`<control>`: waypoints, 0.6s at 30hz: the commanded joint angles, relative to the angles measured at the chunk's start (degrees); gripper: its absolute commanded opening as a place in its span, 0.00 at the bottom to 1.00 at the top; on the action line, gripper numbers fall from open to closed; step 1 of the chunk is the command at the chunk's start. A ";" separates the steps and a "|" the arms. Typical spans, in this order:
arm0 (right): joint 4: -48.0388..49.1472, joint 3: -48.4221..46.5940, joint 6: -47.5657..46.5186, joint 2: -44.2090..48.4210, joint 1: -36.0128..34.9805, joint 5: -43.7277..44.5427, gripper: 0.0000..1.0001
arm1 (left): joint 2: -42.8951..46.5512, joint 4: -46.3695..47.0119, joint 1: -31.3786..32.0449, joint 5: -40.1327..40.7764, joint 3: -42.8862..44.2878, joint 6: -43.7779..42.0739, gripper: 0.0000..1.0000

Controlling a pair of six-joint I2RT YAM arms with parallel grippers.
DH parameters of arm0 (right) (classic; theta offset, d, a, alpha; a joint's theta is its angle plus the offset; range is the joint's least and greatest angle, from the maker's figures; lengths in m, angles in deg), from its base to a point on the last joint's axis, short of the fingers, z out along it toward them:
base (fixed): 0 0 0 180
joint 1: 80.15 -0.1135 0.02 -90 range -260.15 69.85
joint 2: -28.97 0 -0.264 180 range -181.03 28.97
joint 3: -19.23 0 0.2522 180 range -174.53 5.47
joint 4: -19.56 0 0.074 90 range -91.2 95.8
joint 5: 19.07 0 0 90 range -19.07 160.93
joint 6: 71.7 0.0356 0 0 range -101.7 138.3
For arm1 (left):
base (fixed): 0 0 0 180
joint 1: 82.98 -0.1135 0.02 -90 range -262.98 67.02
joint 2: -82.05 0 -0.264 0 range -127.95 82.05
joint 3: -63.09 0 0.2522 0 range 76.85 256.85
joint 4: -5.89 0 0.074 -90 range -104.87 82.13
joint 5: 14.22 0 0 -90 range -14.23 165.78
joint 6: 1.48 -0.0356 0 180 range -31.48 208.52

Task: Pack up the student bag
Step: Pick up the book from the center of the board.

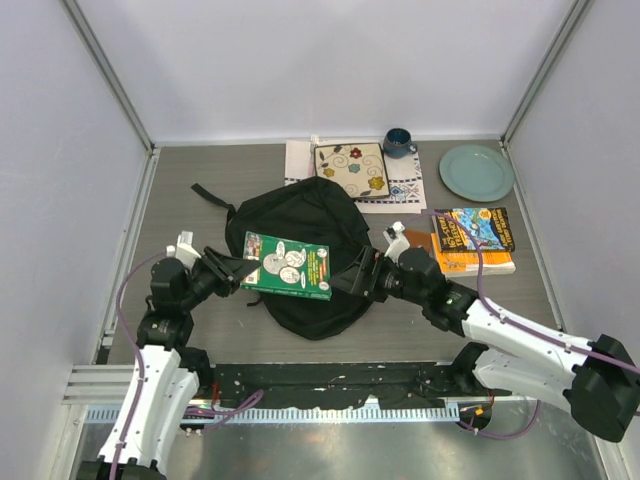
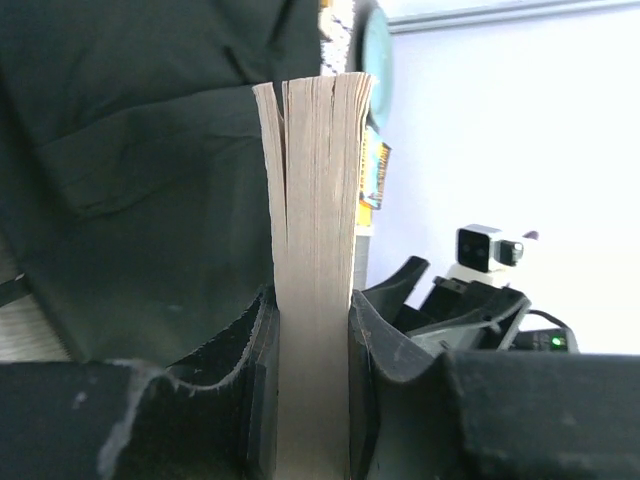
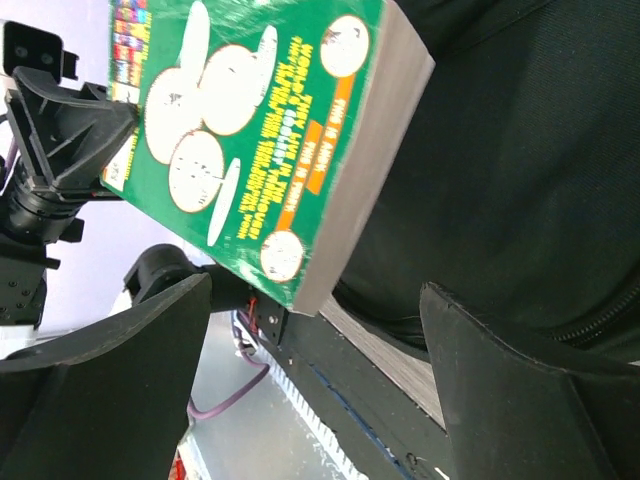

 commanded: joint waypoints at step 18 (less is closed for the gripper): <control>23.32 3.09 11.65 0.42 2.97 -5.44 0.93 | -9.40 33.76 5.12 -16.45 6.33 5.49 0.00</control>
